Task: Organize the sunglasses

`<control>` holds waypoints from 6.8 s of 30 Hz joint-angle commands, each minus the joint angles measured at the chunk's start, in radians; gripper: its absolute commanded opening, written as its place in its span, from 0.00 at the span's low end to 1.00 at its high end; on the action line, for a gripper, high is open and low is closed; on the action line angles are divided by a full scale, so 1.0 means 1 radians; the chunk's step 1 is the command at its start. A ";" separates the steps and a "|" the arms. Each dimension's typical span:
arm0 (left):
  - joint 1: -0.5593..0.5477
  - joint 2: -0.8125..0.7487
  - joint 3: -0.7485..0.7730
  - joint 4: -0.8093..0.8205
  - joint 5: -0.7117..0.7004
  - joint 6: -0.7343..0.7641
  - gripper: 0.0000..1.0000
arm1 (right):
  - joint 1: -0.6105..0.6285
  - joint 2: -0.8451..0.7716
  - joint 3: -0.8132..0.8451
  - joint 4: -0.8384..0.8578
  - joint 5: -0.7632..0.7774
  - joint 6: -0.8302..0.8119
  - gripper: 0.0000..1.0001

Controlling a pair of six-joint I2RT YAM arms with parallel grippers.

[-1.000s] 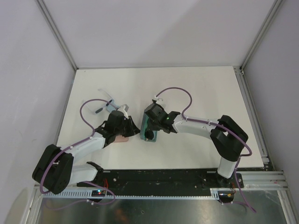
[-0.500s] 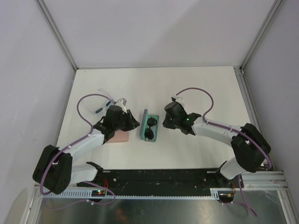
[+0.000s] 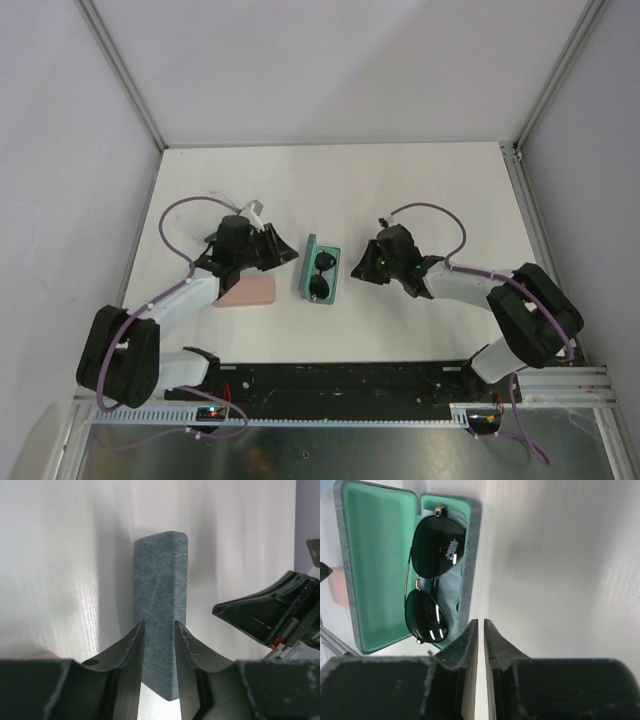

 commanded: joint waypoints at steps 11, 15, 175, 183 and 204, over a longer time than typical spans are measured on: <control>0.012 0.118 0.028 0.146 0.183 -0.041 0.28 | 0.011 0.172 0.004 0.162 -0.083 0.019 0.00; 0.011 0.136 0.034 0.146 0.188 -0.036 0.25 | 0.014 0.204 0.012 0.164 -0.083 0.020 0.00; 0.062 0.199 0.257 -0.802 -0.461 -0.808 0.37 | -0.108 -0.482 -0.033 -0.330 0.191 -0.326 0.61; -0.205 0.419 0.420 -0.728 -0.467 -0.761 0.39 | -0.111 -0.499 -0.034 -0.336 0.174 -0.332 0.61; -0.063 -0.124 0.285 -0.695 -0.578 -0.357 0.93 | 0.021 -0.274 0.054 -0.109 0.003 -0.619 0.99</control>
